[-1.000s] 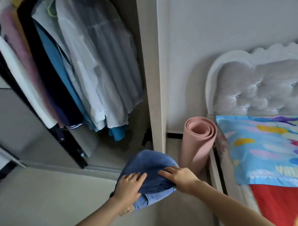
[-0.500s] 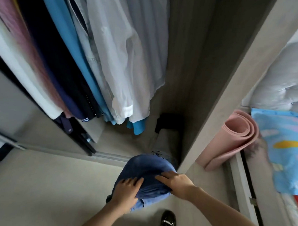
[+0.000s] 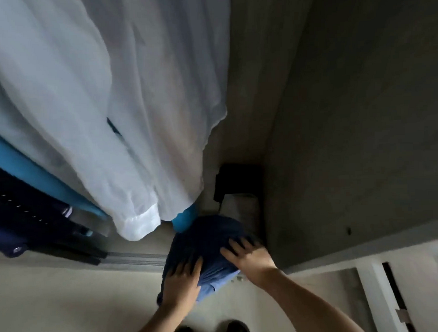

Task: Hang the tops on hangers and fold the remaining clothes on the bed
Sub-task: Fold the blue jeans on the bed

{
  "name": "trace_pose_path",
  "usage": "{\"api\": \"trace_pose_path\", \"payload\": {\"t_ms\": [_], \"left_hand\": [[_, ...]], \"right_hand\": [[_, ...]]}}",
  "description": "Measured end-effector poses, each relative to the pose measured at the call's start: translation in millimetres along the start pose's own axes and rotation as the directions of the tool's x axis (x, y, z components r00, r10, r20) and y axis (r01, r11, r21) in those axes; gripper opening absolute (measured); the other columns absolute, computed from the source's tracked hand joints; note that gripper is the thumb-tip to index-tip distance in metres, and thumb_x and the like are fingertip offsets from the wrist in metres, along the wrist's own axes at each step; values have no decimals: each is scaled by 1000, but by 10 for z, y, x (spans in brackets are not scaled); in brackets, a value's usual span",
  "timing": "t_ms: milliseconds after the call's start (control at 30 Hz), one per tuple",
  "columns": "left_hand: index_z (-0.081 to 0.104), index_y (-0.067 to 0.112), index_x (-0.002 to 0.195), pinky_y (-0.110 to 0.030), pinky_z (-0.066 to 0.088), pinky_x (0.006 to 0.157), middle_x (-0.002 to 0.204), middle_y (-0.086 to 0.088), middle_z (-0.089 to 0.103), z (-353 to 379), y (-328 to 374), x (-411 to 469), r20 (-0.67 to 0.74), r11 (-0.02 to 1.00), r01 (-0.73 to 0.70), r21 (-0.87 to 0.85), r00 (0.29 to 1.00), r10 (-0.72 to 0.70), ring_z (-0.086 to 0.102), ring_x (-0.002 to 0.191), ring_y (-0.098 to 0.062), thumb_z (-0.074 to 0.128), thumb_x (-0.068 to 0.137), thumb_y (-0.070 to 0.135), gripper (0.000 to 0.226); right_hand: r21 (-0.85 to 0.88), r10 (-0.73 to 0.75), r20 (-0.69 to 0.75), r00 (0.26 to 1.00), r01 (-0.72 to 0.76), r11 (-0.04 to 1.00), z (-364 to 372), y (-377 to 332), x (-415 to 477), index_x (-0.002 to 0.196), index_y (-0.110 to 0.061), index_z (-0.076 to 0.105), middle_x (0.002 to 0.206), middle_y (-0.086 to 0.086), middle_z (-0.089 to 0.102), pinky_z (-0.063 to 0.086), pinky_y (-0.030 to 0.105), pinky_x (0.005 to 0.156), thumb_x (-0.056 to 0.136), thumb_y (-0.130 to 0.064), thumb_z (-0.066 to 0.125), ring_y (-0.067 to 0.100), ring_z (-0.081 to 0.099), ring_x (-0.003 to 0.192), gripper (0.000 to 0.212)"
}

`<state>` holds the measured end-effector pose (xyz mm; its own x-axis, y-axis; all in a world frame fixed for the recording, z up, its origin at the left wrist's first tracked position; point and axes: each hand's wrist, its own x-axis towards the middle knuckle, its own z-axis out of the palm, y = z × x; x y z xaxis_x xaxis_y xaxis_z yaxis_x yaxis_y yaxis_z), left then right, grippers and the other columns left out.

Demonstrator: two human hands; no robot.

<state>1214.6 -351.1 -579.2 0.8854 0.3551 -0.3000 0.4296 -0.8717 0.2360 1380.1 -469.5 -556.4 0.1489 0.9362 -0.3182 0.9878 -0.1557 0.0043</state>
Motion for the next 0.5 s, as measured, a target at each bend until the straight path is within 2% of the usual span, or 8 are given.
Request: {"api": "trace_pose_path", "payload": {"t_ms": [67, 133, 167, 233, 300, 333, 400, 500], "left_hand": [[45, 13, 113, -35, 56, 59, 92, -12, 72, 177, -129, 433, -36, 998, -33, 61, 999, 36, 70, 73, -27, 79, 33, 33, 89], [43, 12, 120, -42, 56, 67, 103, -15, 70, 322, -158, 868, -71, 995, -37, 91, 997, 44, 69, 86, -31, 54, 61, 25, 61], [42, 12, 123, -45, 55, 71, 108, -17, 68, 493, -176, 1140, -33, 995, -46, 93, 998, 49, 68, 92, -33, 57, 63, 20, 63], [35, 11, 134, -51, 50, 84, 126, -23, 57, 785, -129, 1524, 41, 995, -63, 82, 997, 60, 59, 111, -39, 80, 57, 22, 90], [9, 12, 149, -55, 25, 108, 151, -28, 18, 1054, -116, 1767, 150, 988, -100, 118, 985, 82, 24, 138, -42, 74, 72, 44, 106], [-1, 15, 150, -53, 12, 113, 155, -25, 0, 1224, -121, 1838, 254, 980, -144, 138, 961, 105, 6, 143, -39, 64, 80, 50, 102], [-7, 19, 150, -50, 5, 115, 155, -20, -12, 1412, -123, 1818, 413, 986, -129, 103, 907, 76, -6, 144, -34, 54, 87, 51, 94], [-9, 21, 150, -49, 7, 115, 156, -16, -10, 1472, -150, 1554, 445, 987, -125, 102, 893, 67, -5, 145, -31, 47, 94, 42, 82]], "right_hand": [[-91, 56, -113, 992, -67, 994, 158, 200, 300, 97, -35, 73, 94, 1, 73, 55, 30, 57, 63, -39, 61, 24, 70, 75, 36], [-112, 139, -149, 979, -157, 981, 372, 433, 535, 95, -32, 74, 98, 5, 73, 55, 38, 70, 74, -30, 42, 29, 70, 83, 38], [-142, 225, -135, 965, -243, 960, 571, 554, 650, 95, -30, 74, 100, 7, 72, 51, 43, 79, 75, -30, 41, 32, 69, 87, 38], [-204, 345, -114, 932, -362, 910, 1007, 743, 781, 92, -26, 75, 100, 12, 72, 37, 48, 87, 73, -34, 48, 38, 63, 95, 34], [-203, 480, -28, 877, -475, 856, 1344, 782, 819, 91, -22, 77, 97, 19, 71, 31, 48, 89, 69, -39, 53, 42, 57, 100, 36], [-207, 530, 25, 847, -515, 832, 1560, 764, 825, 95, -22, 77, 100, 23, 69, 31, 50, 92, 70, -34, 48, 44, 56, 104, 40], [-184, 608, 141, 781, -583, 791, 1802, 657, 772, 106, -23, 73, 107, 27, 65, 38, 59, 92, 72, -27, 45, 44, 57, 108, 44], [-35, 633, 149, 759, -636, 771, 1906, 457, 675, 82, -14, 77, 88, 21, 70, 40, 54, 84, 61, -29, 50, 40, 52, 97, 38]]}}
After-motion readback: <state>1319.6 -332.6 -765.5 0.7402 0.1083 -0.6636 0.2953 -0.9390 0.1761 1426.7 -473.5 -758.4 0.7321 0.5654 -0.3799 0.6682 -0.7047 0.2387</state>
